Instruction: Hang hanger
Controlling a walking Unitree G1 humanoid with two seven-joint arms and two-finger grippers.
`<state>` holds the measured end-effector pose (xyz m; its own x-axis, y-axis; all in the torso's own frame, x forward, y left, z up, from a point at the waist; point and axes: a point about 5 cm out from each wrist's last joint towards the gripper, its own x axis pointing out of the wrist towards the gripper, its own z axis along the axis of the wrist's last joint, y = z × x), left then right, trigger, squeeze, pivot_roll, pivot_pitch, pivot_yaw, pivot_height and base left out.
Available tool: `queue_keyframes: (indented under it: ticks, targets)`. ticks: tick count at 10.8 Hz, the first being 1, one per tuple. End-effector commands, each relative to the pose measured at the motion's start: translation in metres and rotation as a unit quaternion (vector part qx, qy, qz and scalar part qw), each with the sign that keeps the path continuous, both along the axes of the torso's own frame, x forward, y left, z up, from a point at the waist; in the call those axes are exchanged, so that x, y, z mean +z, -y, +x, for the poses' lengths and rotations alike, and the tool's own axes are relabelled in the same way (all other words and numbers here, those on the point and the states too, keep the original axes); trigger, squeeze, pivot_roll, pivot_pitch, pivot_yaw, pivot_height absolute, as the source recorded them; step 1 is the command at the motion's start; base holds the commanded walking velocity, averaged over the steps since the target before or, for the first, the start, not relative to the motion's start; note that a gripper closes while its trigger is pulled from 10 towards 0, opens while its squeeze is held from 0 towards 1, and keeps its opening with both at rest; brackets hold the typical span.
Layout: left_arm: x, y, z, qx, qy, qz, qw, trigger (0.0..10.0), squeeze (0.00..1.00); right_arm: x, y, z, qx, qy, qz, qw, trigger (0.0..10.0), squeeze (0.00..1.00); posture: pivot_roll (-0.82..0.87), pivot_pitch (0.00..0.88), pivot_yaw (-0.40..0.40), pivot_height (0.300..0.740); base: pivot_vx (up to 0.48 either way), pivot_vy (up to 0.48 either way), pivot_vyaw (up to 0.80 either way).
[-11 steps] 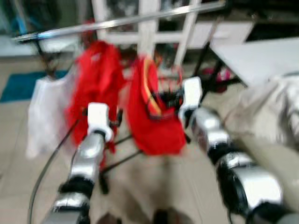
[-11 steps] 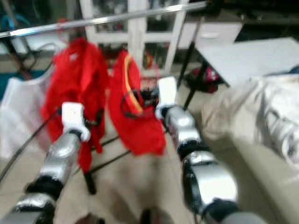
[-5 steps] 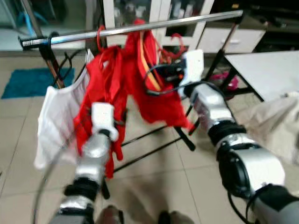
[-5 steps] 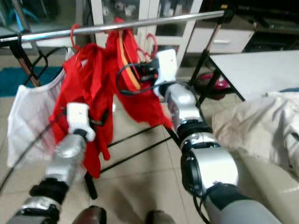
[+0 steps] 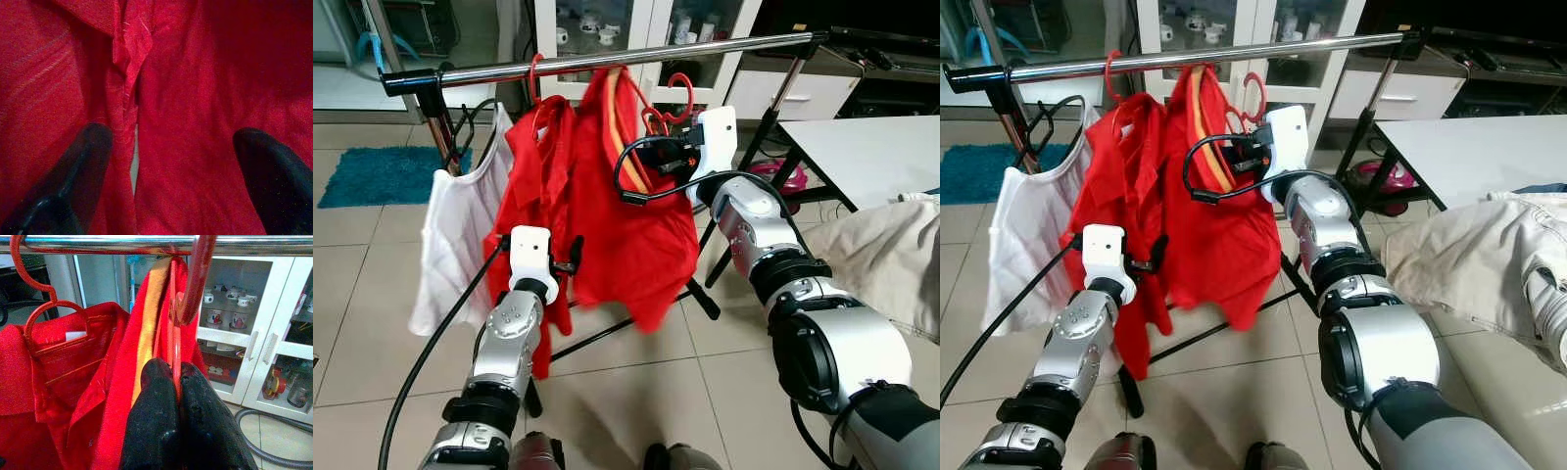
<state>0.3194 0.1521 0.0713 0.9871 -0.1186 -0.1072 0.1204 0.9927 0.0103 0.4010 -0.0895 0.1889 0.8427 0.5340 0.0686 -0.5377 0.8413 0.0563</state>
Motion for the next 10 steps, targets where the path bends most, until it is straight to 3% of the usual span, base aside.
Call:
queue_keyframes:
  ticks: [1, 7, 10]
  targets:
    - [0.000, 0.004, -0.001, -0.006, -0.003, 0.001, 1.000, 10.0, 0.00, 0.028, 0.000, 0.005, -0.003, 0.046, 0.016, 0.999, 0.0, 0.00, 0.09, 0.083, -0.128, 0.740, 0.000, 0.000, 0.00]
    - [-0.012, 0.005, -0.014, 0.003, -0.028, 0.002, 1.000, 10.0, 0.00, 0.039, -0.009, 0.009, 0.037, 0.030, -0.043, 0.998, 0.0, 0.00, 0.12, 0.124, -0.171, 0.740, 0.000, 0.000, 0.00]
    - [-0.020, 0.011, -0.023, -0.001, -0.046, 0.010, 0.999, 10.0, 0.00, 0.057, -0.006, 0.015, 0.013, 0.040, -0.046, 0.998, 0.0, 0.00, 0.14, 0.144, -0.195, 0.740, 0.000, 0.000, 0.00]
